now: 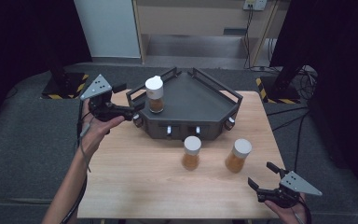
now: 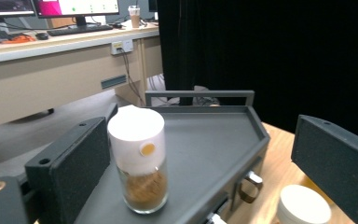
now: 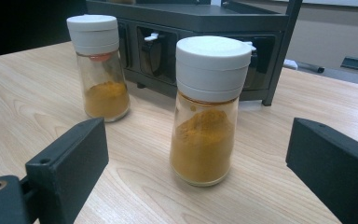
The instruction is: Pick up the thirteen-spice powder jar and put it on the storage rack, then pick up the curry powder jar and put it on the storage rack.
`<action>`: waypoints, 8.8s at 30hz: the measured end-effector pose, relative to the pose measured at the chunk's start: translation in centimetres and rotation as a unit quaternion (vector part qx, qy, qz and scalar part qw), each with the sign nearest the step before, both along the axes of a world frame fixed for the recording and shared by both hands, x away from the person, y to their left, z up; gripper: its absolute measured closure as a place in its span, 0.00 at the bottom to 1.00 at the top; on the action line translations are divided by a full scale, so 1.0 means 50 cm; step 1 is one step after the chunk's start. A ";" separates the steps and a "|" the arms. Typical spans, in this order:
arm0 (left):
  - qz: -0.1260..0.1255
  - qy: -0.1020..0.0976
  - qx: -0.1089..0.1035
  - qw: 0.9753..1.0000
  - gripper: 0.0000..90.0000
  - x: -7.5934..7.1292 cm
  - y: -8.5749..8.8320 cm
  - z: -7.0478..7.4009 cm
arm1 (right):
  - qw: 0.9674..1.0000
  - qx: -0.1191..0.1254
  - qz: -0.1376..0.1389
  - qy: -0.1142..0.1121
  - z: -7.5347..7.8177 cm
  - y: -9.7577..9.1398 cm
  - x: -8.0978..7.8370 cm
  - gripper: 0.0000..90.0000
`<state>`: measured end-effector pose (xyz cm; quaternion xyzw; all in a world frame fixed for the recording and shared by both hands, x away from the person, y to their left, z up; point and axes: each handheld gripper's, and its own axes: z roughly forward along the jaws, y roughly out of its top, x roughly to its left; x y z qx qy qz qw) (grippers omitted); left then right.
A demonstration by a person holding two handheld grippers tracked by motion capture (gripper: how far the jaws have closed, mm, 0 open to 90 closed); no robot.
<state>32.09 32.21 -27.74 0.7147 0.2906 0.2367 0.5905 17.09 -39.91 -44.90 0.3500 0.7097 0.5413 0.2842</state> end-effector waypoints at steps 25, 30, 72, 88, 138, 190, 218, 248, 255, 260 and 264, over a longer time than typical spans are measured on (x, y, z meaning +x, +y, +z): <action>-0.015 -0.004 0.019 1.000 0.04 -0.120 0.049 -0.134 | 1.000 -0.004 0.000 -0.001 0.001 0.002 -0.001 0.06; -0.012 0.005 0.017 1.000 0.04 -0.139 0.057 -0.169 | 1.000 -0.004 0.000 -0.001 0.002 0.002 -0.001 0.06; 0.007 0.031 0.016 0.999 0.04 -0.221 0.121 -0.349 | 1.000 -0.006 -0.002 0.000 0.003 0.004 -0.001 0.06; 0.014 0.042 0.023 0.999 0.04 -0.226 0.132 -0.377 | 1.000 -0.005 0.000 0.000 0.003 0.003 -0.001 0.06; 0.014 0.026 0.019 0.999 0.00 -0.233 0.134 -0.384 | 1.000 -0.005 -0.004 -0.003 0.003 0.005 -0.003 0.04; -0.006 0.040 0.030 0.999 0.00 -0.221 0.127 -0.380 | 0.997 -0.044 0.061 -0.024 0.117 0.067 0.062 0.05; -0.009 0.041 0.033 0.999 0.00 -0.220 0.125 -0.380 | 0.992 -0.045 0.117 -0.025 0.144 0.147 0.151 0.05; -0.012 0.041 0.036 0.998 0.01 -0.218 0.125 -0.379 | 0.985 -0.053 0.162 -0.006 0.131 0.244 0.242 0.05; -0.014 0.042 0.036 0.998 0.01 -0.218 0.124 -0.380 | 0.984 -0.054 0.167 0.003 0.122 0.264 0.261 0.05; -0.013 0.042 0.035 0.998 0.01 -0.218 0.125 -0.380 | 0.984 -0.054 0.169 0.010 0.115 0.274 0.274 0.05; -0.014 0.042 0.036 0.998 0.01 -0.217 0.125 -0.380 | 0.984 -0.054 0.170 0.018 0.106 0.279 0.284 0.05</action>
